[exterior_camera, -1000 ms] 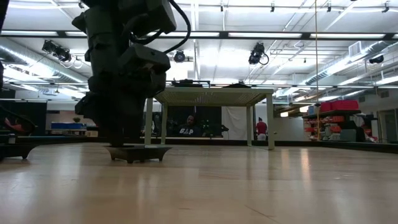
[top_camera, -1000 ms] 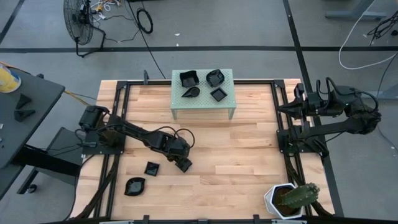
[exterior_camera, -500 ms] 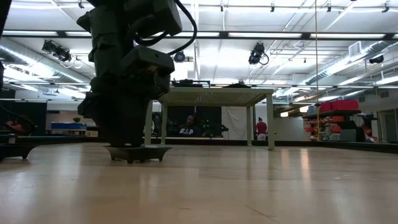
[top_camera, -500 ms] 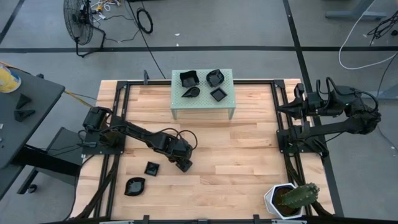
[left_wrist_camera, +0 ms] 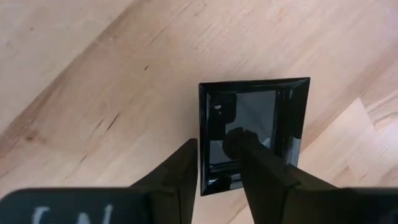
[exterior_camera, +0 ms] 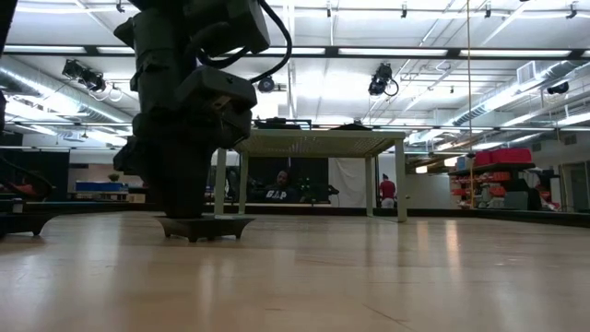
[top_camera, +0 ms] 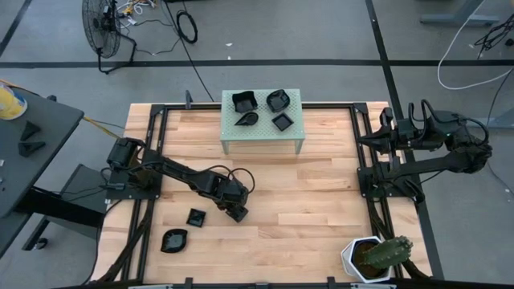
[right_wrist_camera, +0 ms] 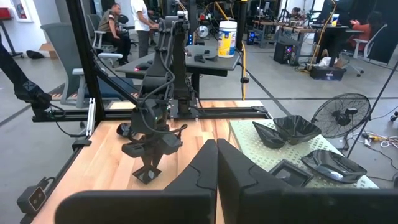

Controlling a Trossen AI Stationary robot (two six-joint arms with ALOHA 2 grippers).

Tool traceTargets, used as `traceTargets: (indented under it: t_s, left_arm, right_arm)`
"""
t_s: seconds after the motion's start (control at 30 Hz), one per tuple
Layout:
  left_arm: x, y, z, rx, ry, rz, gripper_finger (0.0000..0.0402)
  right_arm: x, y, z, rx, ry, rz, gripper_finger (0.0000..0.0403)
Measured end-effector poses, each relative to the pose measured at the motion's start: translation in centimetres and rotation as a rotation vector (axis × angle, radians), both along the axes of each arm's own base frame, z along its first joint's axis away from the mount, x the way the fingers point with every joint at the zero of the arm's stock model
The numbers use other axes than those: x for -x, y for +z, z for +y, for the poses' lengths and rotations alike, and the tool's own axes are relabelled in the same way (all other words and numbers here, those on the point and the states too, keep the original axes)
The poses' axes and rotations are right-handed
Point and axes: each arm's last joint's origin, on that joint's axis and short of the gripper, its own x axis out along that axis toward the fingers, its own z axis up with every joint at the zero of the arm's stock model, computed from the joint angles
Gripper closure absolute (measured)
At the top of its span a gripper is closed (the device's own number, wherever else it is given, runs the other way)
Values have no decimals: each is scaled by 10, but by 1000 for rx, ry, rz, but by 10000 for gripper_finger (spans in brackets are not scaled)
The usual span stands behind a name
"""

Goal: Pick & Place Mini shaped plates
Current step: Stack the square plate on top of the square plate on the shelf

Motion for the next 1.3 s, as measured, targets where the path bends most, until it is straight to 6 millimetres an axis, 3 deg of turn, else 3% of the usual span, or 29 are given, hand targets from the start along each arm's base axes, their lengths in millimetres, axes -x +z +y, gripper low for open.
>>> traceTargets:
  t_s: [0.33, 0.93, 1.3]
  left_arm:
    - [-2, -7, -1, 22, -6, 20, 294]
    - [-2, -7, -2, 47, -5, 24, 380]
    - [-3, 2, -2, 55, -15, 9, 387]
  right_arm:
    - [0, 0, 0, 0, 0, 0, 399]
    - [0, 0, 0, 0, 0, 0, 399]
    - [0, 0, 0, 0, -1, 0, 399]
